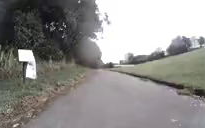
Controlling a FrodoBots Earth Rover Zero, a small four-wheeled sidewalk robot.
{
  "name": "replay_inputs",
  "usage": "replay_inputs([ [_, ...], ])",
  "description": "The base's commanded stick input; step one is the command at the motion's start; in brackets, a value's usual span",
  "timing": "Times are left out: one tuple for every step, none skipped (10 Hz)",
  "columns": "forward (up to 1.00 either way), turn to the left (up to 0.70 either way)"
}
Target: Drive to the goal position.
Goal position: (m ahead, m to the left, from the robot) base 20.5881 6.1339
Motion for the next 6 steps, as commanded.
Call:
replay_inputs([
  [1.00, 0.02],
  [1.00, 0.00],
  [1.00, 0.00],
  [1.00, -0.01],
  [1.00, -0.02],
  [1.00, -0.16],
])
